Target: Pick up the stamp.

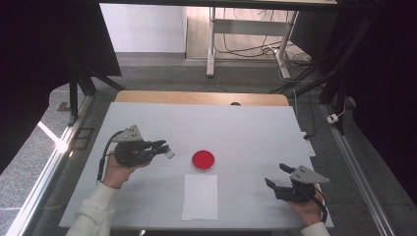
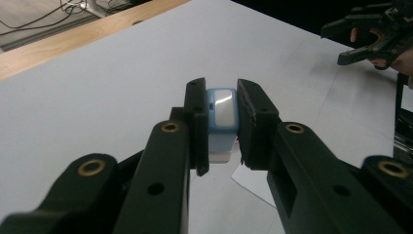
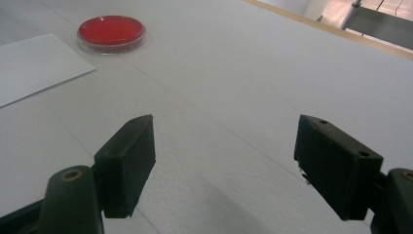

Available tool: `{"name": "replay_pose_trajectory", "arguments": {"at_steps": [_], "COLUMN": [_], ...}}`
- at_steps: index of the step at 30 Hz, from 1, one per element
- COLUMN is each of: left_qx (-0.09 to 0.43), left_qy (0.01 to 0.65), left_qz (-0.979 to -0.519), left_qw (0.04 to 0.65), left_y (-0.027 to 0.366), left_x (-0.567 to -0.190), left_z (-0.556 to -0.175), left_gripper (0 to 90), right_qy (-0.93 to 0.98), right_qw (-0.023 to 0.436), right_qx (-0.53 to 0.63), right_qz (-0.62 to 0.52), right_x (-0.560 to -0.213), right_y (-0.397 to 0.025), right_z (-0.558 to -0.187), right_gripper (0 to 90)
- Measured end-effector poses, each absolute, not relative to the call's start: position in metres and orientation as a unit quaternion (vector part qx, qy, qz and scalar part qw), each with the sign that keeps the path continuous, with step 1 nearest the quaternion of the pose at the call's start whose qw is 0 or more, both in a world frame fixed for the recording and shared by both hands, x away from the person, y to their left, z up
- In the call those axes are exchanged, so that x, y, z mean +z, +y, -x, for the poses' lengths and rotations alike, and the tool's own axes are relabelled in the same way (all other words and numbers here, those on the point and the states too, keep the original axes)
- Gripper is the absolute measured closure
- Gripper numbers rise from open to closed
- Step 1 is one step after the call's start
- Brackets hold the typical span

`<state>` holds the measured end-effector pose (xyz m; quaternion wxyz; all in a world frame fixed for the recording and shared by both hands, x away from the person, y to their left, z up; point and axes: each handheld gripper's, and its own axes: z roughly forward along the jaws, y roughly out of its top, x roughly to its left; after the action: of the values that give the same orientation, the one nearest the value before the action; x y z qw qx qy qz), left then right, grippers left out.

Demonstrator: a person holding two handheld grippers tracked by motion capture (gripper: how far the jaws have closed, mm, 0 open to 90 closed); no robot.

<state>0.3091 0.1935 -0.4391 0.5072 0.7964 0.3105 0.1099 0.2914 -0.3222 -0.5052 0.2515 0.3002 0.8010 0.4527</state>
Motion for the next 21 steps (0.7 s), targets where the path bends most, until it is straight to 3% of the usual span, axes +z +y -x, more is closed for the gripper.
{"name": "replay_pose_trajectory", "arguments": {"at_steps": [21], "left_qx": [0.098], "left_qy": [0.280], "left_qz": [-0.805], "left_qw": [0.514], "left_y": [0.160], "left_x": [-0.436], "left_z": [-0.306], "left_gripper": [75.8], "right_qy": [0.801], "right_qw": [0.252], "right_qx": [0.452], "right_qz": [-0.302], "right_x": [-0.506], "right_y": [-0.322], "right_z": [-0.291], "right_gripper": [22.7]}}
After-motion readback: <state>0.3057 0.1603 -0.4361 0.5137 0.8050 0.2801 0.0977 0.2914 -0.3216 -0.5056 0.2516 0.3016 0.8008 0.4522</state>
